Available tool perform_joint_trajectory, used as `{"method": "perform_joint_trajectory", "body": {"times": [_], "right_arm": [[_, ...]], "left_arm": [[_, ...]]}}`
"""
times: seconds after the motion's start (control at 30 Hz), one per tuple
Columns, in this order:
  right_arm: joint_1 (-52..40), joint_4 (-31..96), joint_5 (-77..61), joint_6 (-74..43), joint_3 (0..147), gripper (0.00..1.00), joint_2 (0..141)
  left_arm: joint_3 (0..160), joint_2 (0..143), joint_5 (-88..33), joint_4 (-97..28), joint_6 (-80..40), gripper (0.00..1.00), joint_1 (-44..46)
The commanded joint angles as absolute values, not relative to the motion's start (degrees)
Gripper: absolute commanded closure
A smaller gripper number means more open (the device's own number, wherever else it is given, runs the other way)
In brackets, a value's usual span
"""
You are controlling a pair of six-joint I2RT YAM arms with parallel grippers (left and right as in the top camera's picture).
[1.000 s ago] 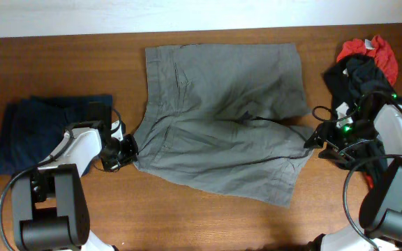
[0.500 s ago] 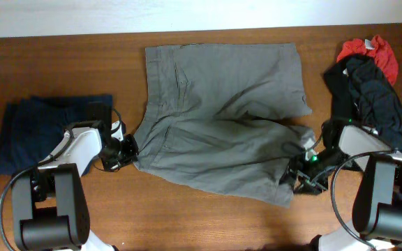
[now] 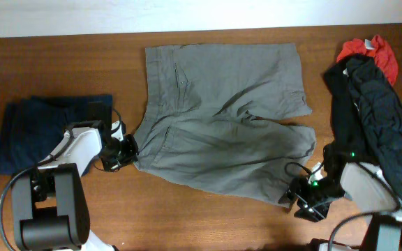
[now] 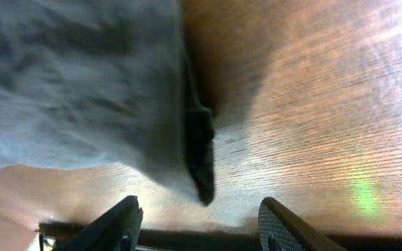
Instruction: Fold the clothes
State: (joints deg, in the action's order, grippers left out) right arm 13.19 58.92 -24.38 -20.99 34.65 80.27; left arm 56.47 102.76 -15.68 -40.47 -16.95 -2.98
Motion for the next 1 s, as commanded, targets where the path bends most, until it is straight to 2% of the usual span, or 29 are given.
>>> {"method": "perform_joint_trajectory", "body": {"times": [0.0, 0.17, 0.23, 0.3, 0.4, 0.57, 0.6, 0.67, 0.73, 0.97], "right_arm": [[13.1, 56.8, -23.4, -26.7, 32.0, 0.41, 77.3], [13.1, 50.9, -23.8, -28.7, 30.8, 0.42, 77.0], [13.1, 49.7, -23.8, -29.5, 30.8, 0.46, 77.0], [13.1, 48.2, -23.7, -30.5, 30.8, 0.52, 77.0], [13.1, 47.3, -23.7, -32.5, 30.8, 0.70, 77.0], [13.1, 50.3, -25.4, -33.3, 30.8, 0.81, 77.0], [13.1, 50.9, -25.3, -32.8, 30.8, 0.79, 77.0], [13.1, 51.9, -25.3, -31.2, 30.8, 0.59, 77.0], [13.1, 53.2, -25.3, -30.2, 30.8, 0.50, 76.9], [13.1, 56.3, -26.0, -27.9, 30.8, 0.45, 76.9]], "left_arm": [[55.8, 104.9, -15.2, -41.0, -17.1, 0.96, -2.9], [55.8, 104.9, -15.2, -41.0, -17.1, 0.95, -2.9], [55.8, 104.9, -15.2, -41.0, -17.1, 0.96, -2.9], [55.8, 104.9, -15.2, -41.0, -17.1, 0.95, -2.9], [55.8, 104.9, -15.2, -41.0, -17.1, 0.95, -2.9], [55.8, 104.9, -15.2, -41.0, -17.1, 0.94, -2.9], [55.8, 104.9, -15.2, -41.0, -17.1, 0.94, -2.9], [55.8, 104.9, -15.2, -41.0, -17.1, 0.94, -2.9], [55.8, 104.9, -15.2, -41.0, -17.1, 0.94, -2.9], [55.8, 104.9, -15.2, -41.0, -17.1, 0.91, -2.9]]}}
